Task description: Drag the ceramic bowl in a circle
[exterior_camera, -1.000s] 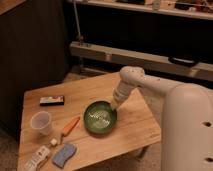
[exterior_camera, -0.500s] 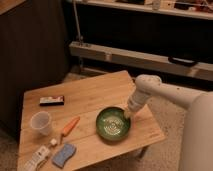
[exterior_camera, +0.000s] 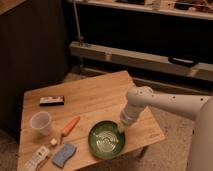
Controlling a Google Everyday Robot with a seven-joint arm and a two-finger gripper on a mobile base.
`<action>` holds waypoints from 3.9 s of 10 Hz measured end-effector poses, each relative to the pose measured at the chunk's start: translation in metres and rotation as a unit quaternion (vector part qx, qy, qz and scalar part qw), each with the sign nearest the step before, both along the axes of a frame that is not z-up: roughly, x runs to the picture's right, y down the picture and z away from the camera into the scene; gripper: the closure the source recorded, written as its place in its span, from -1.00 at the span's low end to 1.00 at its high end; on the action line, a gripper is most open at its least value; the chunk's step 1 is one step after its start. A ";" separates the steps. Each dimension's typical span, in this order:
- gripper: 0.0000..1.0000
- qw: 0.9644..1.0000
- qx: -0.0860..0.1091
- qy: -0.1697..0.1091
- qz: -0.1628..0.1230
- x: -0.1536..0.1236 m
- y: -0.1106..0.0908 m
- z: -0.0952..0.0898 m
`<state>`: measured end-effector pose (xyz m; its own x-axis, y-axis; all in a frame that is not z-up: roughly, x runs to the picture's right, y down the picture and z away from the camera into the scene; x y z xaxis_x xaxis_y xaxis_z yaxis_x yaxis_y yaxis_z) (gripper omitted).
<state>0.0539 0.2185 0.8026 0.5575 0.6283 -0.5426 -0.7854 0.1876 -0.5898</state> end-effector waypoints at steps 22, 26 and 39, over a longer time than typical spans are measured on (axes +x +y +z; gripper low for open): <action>1.00 0.997 -0.020 0.045 0.061 0.130 0.023 -0.017; 1.00 1.000 -0.018 -0.011 0.021 0.090 0.028 -0.030; 1.00 0.986 0.000 -0.136 -0.092 -0.169 -0.116 0.061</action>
